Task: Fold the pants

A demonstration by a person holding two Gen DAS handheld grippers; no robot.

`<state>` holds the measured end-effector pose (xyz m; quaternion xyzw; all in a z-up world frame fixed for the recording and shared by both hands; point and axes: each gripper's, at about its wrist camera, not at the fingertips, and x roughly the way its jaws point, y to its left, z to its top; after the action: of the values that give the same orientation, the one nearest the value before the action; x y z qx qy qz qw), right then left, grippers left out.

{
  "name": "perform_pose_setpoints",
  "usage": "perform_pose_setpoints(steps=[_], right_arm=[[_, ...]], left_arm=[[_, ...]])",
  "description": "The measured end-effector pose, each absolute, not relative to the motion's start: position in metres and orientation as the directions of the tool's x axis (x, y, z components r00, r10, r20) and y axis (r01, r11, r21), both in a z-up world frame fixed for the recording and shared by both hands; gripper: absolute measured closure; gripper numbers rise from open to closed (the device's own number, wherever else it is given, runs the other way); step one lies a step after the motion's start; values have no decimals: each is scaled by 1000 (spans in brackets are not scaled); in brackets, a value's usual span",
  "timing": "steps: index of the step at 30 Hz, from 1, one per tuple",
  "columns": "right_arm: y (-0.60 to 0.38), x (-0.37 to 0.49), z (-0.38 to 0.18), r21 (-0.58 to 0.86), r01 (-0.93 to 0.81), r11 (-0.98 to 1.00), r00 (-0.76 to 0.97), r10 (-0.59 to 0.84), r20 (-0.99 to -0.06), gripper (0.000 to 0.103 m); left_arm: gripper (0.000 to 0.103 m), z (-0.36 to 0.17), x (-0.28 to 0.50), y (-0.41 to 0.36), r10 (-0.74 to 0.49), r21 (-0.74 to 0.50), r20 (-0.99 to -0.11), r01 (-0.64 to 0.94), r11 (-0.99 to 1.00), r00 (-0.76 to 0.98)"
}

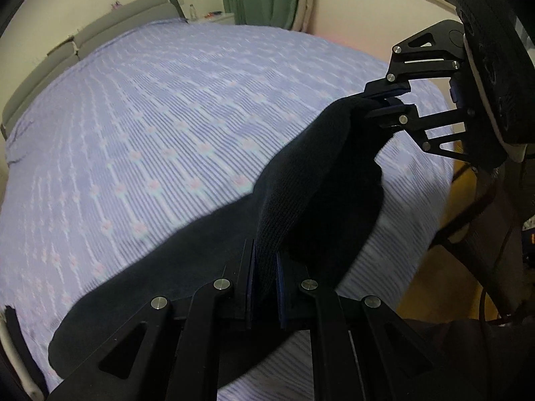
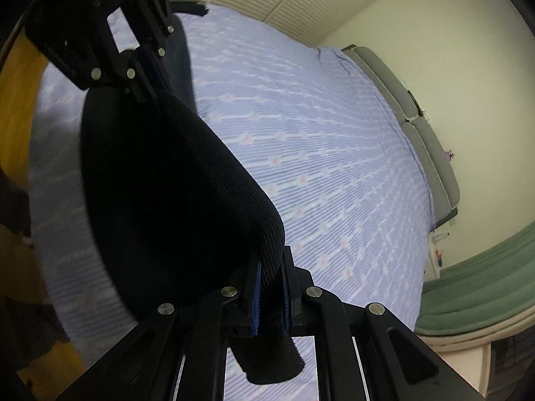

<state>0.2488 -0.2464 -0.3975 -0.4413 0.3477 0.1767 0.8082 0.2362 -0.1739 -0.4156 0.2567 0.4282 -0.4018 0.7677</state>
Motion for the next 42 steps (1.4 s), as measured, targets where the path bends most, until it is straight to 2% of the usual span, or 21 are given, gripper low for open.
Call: perform_pose_setpoints(steps=[11, 21, 25, 32, 34, 42], right_arm=[[-252, 215, -430, -582, -659, 476, 651, -26, -759, 93], [-241, 180, -490, -550, -721, 421, 582, -64, -811, 91], [-239, 184, -499, -579, -688, 437, 605, -95, -791, 91], [-240, 190, -472, -723, -550, 418, 754, -124, -645, 94], [-244, 191, -469, -724, -554, 410, 755, -120, -645, 94], [-244, 191, -494, -643, -643, 416, 668, -107, -737, 93]], left_arm=[[90, -461, 206, -179, -368, 44, -890, 855, 516, 268], [89, -512, 186, -184, -331, 88, -906, 881, 464, 264], [88, -512, 185, -184, -344, 94, -897, 880, 465, 278], [89, -483, 182, -182, -390, 130, -850, 858, 497, 355], [89, -484, 179, -182, -395, 136, -847, 863, 487, 357], [88, -517, 171, -183, -363, 157, -863, 871, 466, 350]])
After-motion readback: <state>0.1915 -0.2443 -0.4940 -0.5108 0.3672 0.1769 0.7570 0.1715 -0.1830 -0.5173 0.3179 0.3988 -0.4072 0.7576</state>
